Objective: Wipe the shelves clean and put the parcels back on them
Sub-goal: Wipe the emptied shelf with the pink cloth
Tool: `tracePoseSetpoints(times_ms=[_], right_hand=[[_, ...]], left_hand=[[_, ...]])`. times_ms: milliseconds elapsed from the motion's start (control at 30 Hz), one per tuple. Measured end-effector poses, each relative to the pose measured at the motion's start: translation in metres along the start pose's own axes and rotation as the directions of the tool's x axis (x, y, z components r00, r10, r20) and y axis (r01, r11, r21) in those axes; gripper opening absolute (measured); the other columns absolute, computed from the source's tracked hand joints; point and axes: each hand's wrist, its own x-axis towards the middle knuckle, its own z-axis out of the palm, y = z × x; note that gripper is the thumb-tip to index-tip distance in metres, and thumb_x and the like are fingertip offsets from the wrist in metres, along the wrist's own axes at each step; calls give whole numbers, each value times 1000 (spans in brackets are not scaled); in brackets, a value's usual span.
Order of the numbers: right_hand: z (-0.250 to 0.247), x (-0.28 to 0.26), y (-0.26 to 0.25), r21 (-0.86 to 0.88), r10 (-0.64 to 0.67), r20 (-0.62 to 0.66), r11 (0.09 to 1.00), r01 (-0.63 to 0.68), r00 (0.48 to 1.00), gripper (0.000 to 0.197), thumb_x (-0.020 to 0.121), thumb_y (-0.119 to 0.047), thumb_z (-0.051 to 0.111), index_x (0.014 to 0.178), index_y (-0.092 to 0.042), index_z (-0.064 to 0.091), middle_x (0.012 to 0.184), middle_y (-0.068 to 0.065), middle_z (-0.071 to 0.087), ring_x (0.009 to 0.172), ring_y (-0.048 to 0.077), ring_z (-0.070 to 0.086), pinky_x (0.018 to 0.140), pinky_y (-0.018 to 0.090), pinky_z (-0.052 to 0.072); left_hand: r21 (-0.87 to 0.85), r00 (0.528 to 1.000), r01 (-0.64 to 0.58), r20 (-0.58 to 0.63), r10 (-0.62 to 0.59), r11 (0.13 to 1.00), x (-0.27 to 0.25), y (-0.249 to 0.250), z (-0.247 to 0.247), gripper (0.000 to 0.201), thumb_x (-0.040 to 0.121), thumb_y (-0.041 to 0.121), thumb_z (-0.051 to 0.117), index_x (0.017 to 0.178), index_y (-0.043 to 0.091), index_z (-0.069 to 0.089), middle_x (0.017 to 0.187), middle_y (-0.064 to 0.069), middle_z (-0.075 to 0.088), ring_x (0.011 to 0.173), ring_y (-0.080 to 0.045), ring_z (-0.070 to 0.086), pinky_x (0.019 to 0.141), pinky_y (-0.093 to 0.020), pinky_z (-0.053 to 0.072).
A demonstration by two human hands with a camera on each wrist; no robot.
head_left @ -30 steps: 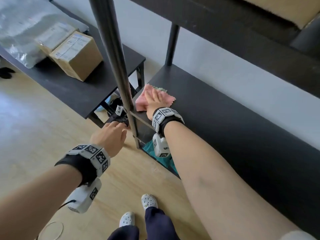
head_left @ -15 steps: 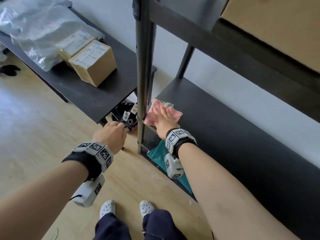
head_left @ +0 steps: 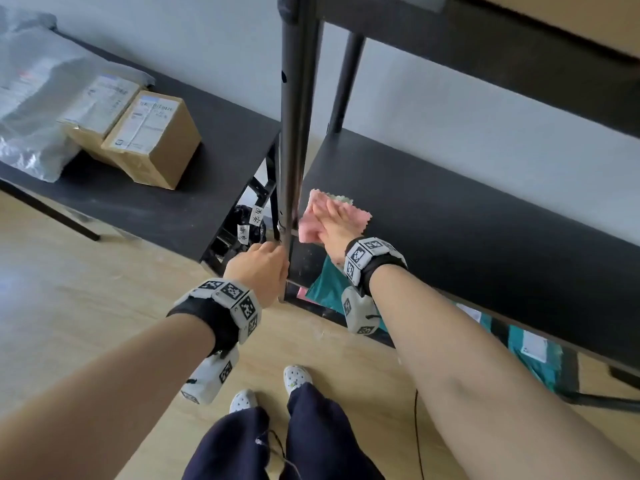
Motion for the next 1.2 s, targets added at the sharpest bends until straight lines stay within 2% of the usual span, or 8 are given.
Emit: tracePoseSetpoints(times_ms=[67,167,333,500,600,867,1033,1200], right_hand=[[-8,20,-2,-19,20,-6,1000,-20,1000,77,95,-8,41,152,-25,-9,159,6,-16,147,28,-14,119,41,-10],[-30,50,-3,-74,3,24,997,-2,1000,93,84,4,47,152,-21,-11,159,8,-18,147,27,-16,118,40,-11],[-69,80,19,-44,-12,-14,999,12,1000,92,81,0,53,153,-20,-1,159,10,0,146,31,0,119,42,3],[-80,76,68,-97,121,-84,987,-129,989,103,76,-7,66,153,-19,-1,160,7,-3,147,27,1,118,45,8],[-65,58,80,-52,193,-121,978,-201,974,93,83,-6,59,153,-21,0,161,7,-5,148,27,-3,119,47,9],[6,11,27,125,121,-62,986,-112,991,76,97,-12,39,151,-22,-12,158,6,-22,145,25,-22,119,44,-10],[31,-2,-14,210,96,-138,976,-66,986,66,99,-22,34,153,-23,-6,160,7,-16,147,26,-17,120,45,-5],[27,-14,-33,373,216,-211,919,-126,953,75,96,-21,42,150,-35,-8,161,1,-6,149,25,-4,121,46,6]], left_hand=[[12,1000,-2,10,2,1000,5,1,6,33,100,32,30,118,16,53,119,0,55,114,-20,50,77,-37,49],[-8,1000,-2,19,3,1000,14,7,11,33,100,32,30,121,17,52,123,1,54,116,-20,50,80,-36,49],[-16,1000,-5,-6,5,1000,29,18,15,32,100,30,28,119,17,50,123,1,54,115,-20,51,83,-37,52],[-19,995,-46,-86,44,999,37,24,7,33,99,27,29,118,15,53,123,0,56,113,-22,53,80,-37,53],[-34,995,-16,-97,13,999,39,25,3,31,99,27,29,112,15,55,121,-1,58,108,-23,55,75,-39,54],[-27,997,51,-55,-53,998,28,16,-8,34,100,29,30,124,19,52,118,0,58,112,-21,52,77,-36,52],[22,997,76,-27,-75,997,23,2,-16,29,99,29,31,117,21,53,116,2,56,112,-19,51,82,-40,51],[24,999,35,-38,-34,999,13,-28,-31,32,100,28,28,121,18,50,119,-1,55,113,-21,51,85,-37,48]])
